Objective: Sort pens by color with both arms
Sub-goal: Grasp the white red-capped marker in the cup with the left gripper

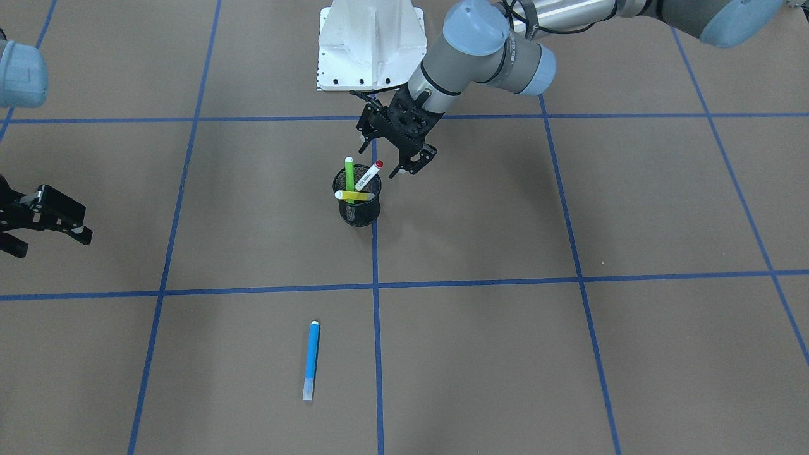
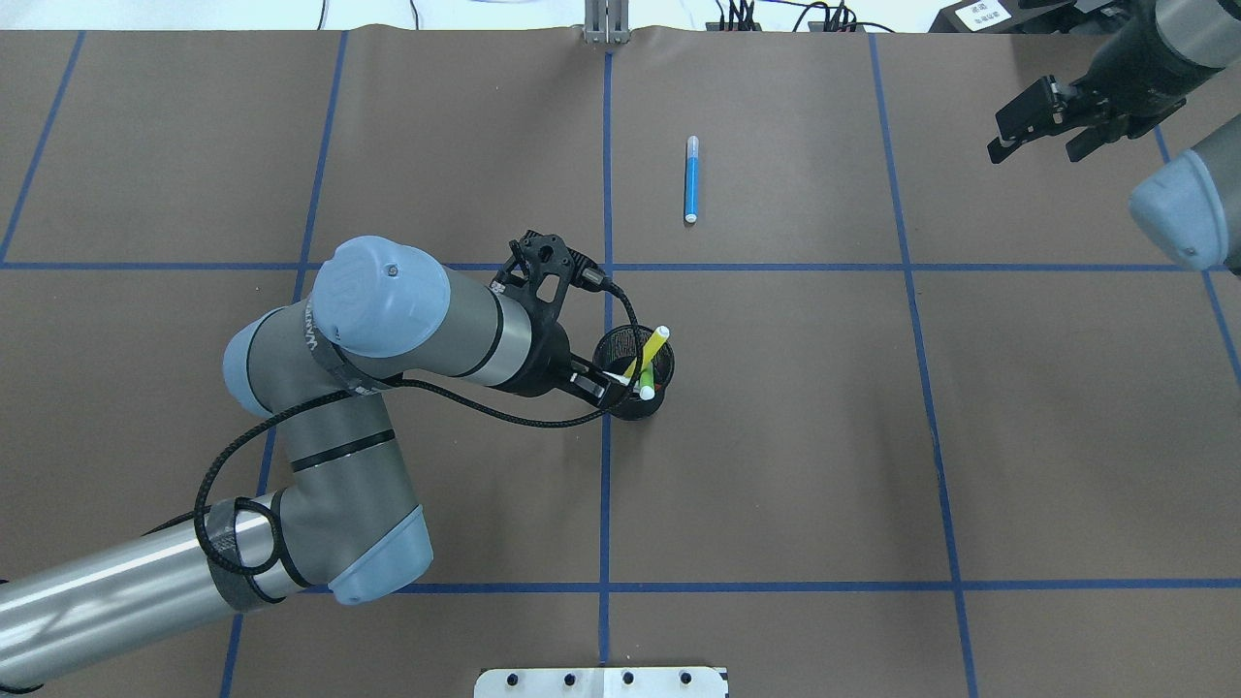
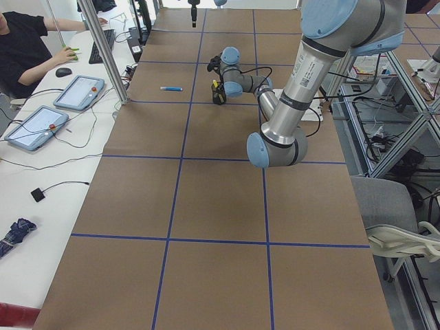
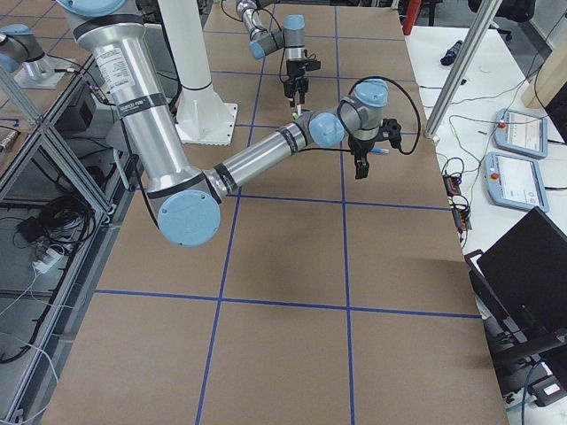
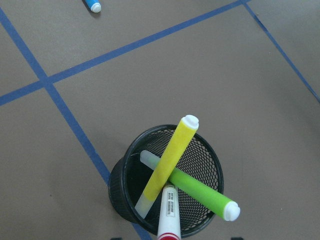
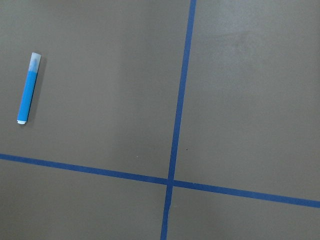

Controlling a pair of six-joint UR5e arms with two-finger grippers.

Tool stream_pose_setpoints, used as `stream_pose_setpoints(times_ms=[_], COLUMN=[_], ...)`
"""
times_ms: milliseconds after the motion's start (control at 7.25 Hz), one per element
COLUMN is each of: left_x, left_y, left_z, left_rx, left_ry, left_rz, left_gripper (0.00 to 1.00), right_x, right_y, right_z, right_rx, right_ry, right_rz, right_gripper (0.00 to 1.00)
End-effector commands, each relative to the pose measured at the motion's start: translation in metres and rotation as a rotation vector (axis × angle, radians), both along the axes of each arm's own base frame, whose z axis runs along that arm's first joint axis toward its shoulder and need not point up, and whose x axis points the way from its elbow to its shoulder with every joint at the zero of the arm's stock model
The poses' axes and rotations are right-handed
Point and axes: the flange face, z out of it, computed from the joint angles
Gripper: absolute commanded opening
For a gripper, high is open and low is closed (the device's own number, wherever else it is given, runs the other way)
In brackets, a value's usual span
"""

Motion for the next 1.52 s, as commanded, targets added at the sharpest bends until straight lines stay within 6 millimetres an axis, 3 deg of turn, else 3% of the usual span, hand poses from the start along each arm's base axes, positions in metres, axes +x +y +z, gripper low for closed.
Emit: stream_pose_setpoints(times_ms=[0,827,1379], left_x=[0.0019,0.0048,0.0035], left_y=[-0.0011,-0.0037,-0.0030], left_z=[-0.0029,0.0042,0.0046], left_rx=[0.000,-0.008,-0.009], left_ry=[0.002,-0.012,-0.011], left_rz=[-0.001,-0.001,-0.002], left_gripper=[0.64,0.53,0.03], right_x=[-0.0026,-0.0045,-0.0046], right_y=[-0.0004,-0.0002,0.0000], right_z=[0.0024,0.0032,0.0030], right_rx=[-0.002,-0.002,-0.002], right_ry=[0.003,0.005,0.003], right_rz=[-0.004,-0.007,-0.008], right_gripper=[1.00,1.00,1.00])
